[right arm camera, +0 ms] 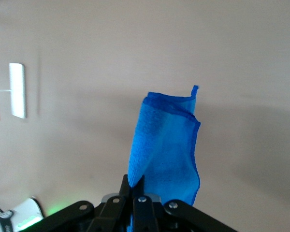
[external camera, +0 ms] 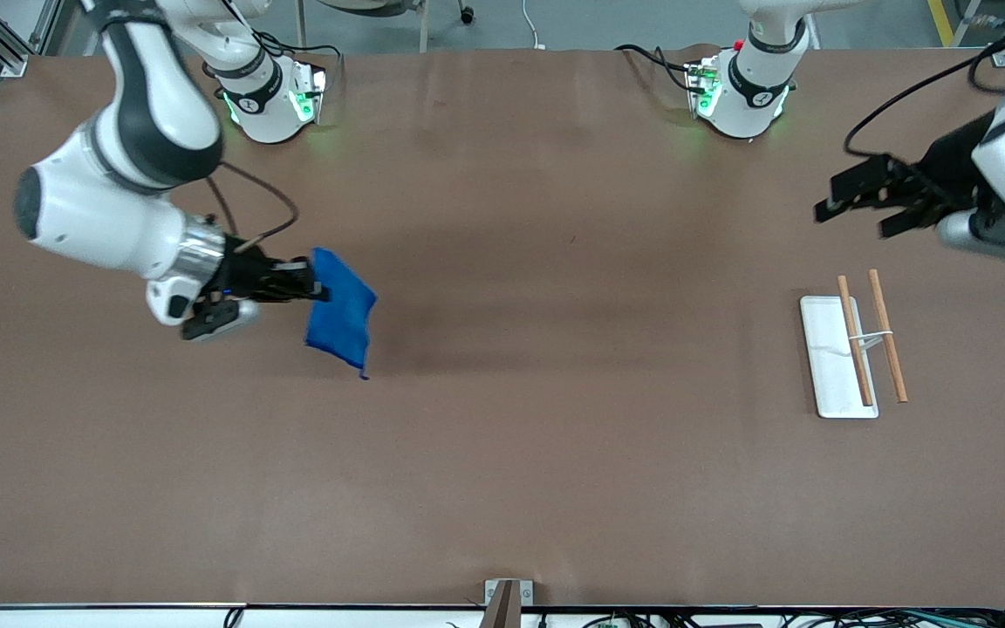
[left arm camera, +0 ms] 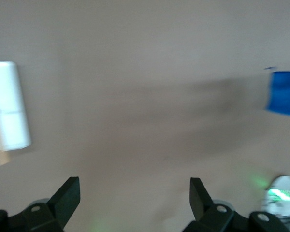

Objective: Right arm passes towel to left arm to hang
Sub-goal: 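Carry the towel toward the middle while the left gripper approaches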

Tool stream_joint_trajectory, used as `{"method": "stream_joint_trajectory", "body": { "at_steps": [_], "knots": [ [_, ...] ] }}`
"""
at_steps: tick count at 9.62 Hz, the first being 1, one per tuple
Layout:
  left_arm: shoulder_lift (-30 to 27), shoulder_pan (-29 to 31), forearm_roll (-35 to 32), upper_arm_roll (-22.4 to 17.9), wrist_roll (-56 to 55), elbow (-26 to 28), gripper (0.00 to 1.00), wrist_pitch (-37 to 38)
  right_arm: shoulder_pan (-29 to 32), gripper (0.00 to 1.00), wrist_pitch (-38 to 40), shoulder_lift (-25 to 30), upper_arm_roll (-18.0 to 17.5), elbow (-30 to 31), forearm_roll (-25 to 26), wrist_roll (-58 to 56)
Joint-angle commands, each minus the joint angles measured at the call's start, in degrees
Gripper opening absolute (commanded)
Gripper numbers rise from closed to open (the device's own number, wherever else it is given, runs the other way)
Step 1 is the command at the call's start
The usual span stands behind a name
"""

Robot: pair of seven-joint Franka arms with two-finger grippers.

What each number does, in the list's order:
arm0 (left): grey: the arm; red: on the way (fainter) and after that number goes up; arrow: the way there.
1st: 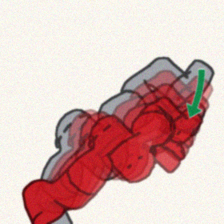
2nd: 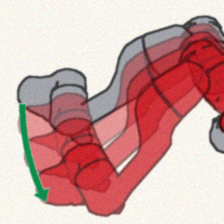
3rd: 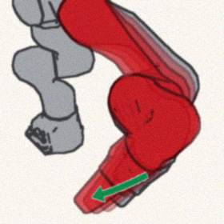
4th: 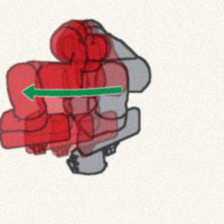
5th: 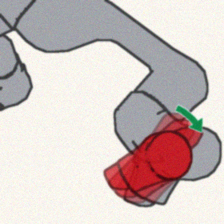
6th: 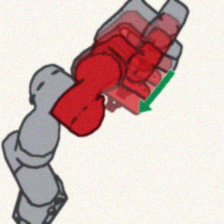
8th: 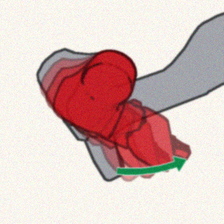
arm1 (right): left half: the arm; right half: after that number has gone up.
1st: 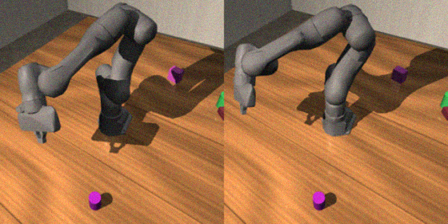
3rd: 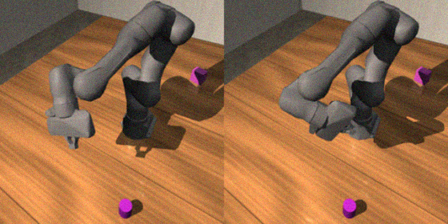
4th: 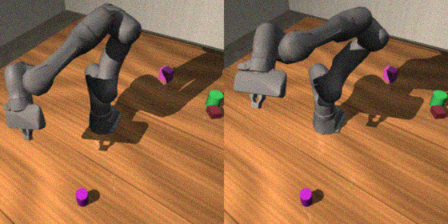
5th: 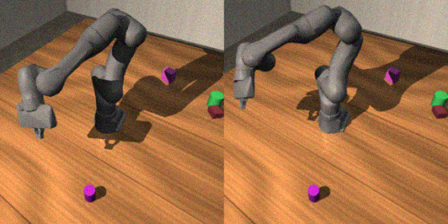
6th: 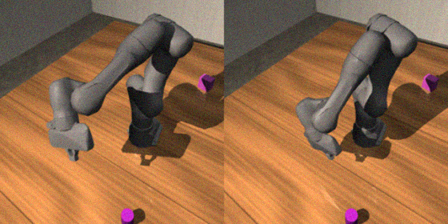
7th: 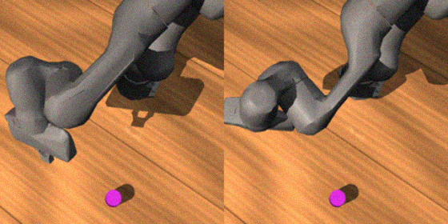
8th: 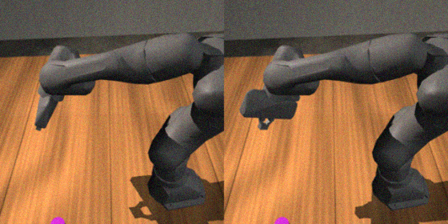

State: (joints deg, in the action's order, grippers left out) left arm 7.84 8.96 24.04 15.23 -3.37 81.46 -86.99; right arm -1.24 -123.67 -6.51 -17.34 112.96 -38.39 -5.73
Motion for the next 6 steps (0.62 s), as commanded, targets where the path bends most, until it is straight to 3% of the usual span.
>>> {"method": "stream_joint_trajectory", "body": {
  "at_steps": [1,3,5,6],
  "knots": [
    [6.5,0.0,12.2,0.3,0.6,1.2,1.0,-4.2,0.7,0.0,-6.8,0.4,-8.5,-0.5,-6.9,6.5],
    [9.0,0.2,20.2,0.5,2.9,3.2,1.0,-6.0,0.6,0.0,-7.2,0.2,-12.1,-2.6,-17.5,6.6],
    [10.4,1.5,40.1,0.4,12.2,12.1,1.0,-6.2,0.2,0.0,-7.1,0.2,-14.0,-2.6,-29.3,6.5],
    [11.6,1.0,45.2,0.4,15.9,15.1,1.0,-6.4,0.1,0.0,-7.2,0.1,-14.7,-2.7,-35.5,6.5]
  ]
}}
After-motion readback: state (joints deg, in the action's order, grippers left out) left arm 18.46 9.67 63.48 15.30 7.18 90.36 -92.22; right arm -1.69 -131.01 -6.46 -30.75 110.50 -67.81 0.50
